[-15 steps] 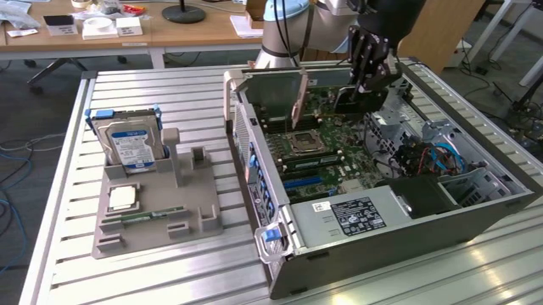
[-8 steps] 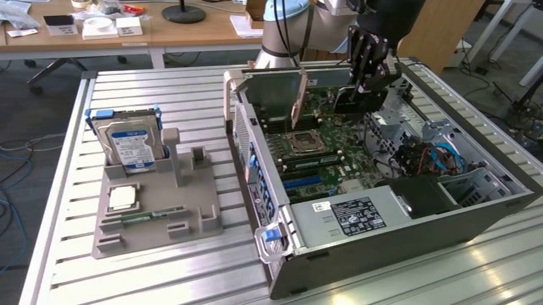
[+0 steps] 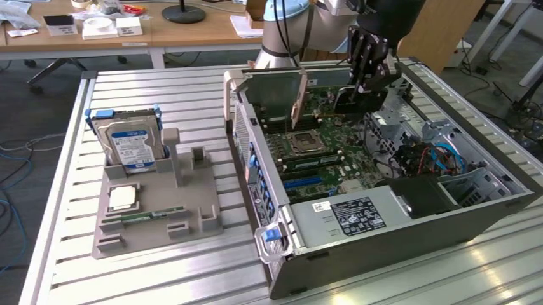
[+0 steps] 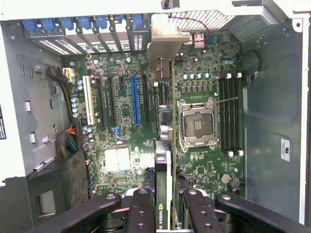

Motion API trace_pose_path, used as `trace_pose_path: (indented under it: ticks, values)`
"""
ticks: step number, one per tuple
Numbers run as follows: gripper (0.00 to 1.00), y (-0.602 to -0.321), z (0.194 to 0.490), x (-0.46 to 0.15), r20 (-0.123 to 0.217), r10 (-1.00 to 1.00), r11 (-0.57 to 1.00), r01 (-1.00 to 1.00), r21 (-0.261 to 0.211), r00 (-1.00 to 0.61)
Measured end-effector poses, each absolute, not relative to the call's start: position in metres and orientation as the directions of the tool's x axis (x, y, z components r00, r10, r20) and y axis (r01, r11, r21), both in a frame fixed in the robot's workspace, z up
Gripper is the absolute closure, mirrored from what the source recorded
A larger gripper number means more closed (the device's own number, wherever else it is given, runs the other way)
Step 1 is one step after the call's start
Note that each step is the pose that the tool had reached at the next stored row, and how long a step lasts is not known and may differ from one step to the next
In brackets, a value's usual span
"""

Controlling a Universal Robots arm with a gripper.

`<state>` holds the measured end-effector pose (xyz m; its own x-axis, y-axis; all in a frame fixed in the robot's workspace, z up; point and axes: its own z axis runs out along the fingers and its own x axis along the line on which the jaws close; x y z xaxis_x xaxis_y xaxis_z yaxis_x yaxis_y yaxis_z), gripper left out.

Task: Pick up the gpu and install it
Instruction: 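Insert the gpu into the slot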

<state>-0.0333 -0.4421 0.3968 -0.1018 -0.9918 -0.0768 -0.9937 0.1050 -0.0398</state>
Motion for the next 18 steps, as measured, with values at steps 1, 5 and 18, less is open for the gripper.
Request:
trace_pose_path:
  ticks: [1, 5, 18]
  values:
    - [0.73, -0.443, 0.397, -0.033, -0.077, -0.992, 0.105, -0.994, -0.040, -0.102]
    - [0.73, -0.447, 0.397, -0.033, -0.077, -0.992, 0.105, -0.994, -0.040, -0.102]
    - [0.73, -0.456, 0.397, -0.033, -0.077, -0.992, 0.105, -0.994, -0.040, -0.102]
